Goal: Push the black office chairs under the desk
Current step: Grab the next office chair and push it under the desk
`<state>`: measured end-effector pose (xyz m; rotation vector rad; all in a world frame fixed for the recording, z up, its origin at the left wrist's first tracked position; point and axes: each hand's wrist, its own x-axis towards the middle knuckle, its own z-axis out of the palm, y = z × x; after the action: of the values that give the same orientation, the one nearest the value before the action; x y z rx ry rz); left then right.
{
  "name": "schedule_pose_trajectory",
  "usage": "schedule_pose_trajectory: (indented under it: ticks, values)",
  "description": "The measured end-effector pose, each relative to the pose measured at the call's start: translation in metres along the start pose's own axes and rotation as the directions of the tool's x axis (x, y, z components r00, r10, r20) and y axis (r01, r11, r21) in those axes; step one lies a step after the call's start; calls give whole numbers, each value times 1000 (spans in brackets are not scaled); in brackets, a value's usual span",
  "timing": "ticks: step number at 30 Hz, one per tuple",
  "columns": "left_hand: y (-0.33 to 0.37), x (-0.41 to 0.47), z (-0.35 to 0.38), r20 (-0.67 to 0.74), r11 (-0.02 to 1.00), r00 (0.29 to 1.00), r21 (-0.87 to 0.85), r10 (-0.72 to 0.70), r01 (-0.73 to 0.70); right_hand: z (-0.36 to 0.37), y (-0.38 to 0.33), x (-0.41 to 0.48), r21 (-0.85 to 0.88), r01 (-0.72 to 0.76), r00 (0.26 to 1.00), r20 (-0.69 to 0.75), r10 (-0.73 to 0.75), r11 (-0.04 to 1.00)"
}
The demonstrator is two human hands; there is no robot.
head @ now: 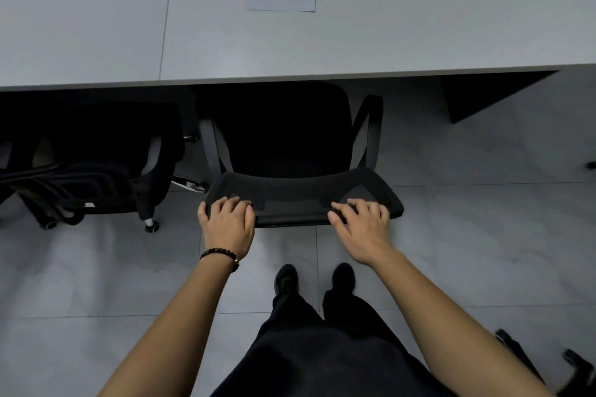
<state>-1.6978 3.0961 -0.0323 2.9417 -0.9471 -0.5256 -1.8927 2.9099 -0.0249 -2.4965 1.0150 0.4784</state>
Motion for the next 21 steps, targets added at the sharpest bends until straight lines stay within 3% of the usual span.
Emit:
schedule_pose_trajectory:
  ticks: [5,21]
  values:
    - [-4,-3,3,12,999,1000,28,25,-26,9,-1,1,65,-27,1000,0,27,997]
    - [-12,-3,9,-74,999,997,-32,33,-35,11,-5,-1,42,-24,1000,1,24,999]
